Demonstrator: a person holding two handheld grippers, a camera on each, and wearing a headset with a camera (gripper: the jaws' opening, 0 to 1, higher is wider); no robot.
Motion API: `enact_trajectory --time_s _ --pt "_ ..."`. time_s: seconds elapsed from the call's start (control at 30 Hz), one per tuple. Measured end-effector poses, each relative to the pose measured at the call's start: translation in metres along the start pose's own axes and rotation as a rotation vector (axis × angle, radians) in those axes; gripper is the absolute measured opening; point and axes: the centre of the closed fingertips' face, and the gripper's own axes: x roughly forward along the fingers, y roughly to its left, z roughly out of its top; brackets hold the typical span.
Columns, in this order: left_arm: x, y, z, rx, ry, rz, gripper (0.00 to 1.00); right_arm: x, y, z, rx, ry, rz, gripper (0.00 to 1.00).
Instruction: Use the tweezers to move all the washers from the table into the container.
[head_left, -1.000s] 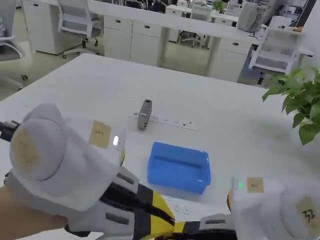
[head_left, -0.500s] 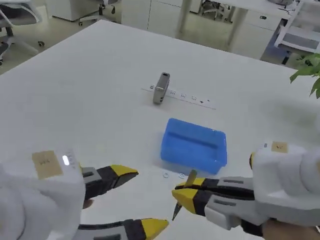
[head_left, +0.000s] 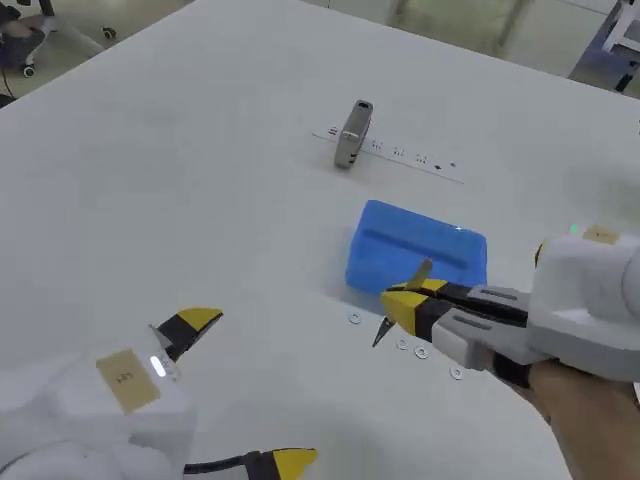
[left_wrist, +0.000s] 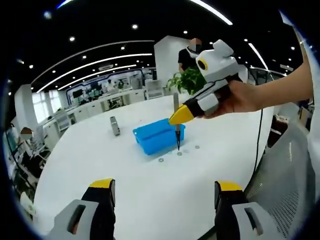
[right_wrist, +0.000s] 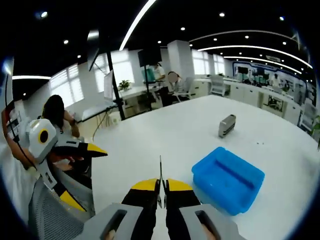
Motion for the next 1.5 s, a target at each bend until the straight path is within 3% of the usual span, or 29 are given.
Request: enact_trajectory --time_s 0.1,0.2,0.3,0.4,0.5,0.8,1.03,1.27,1.5 --pt "0.002 0.007 -0.001 -0.004 -0.003 0.037 0.89 0.007 -0.010 -0.002 -0.006 -0.009 -0.038 0.01" --pt "0.003 0.008 -0.009 -0.025 0.024 0.031 0.93 0.015 -0.018 -0.005 -0.007 -0.010 -0.063 0.01" --pt "0.004 0.007 -0.012 -0.037 0.031 0.023 0.93 0.025 -0.027 -0.008 0.004 -0.029 -0.077 0.02" --pt "0.005 0.008 -0.018 -0.039 0.063 0.024 0.94 0.034 -0.034 -0.008 0.020 -0.055 -0.096 0.01" --pt "0.005 0.010 -0.020 -0.058 0.069 0.027 0.91 0.042 -0.040 -0.010 0.000 -0.060 -0.124 0.02" --pt "0.005 0.015 -0.025 -0.072 0.104 0.058 0.89 0.063 -0.053 -0.021 0.027 -0.050 -0.132 0.02" --pt "0.005 0.015 -0.028 -0.058 0.118 0.064 0.87 0.069 -0.058 -0.031 0.044 -0.036 -0.135 0.02" --pt "0.005 0.016 -0.028 -0.053 0.123 0.068 0.86 0.068 -0.056 -0.031 0.000 -0.031 -0.143 0.02" --pt "0.006 0.012 -0.028 -0.048 0.129 0.056 0.89 0.063 -0.057 -0.035 0.010 -0.009 -0.162 0.01"
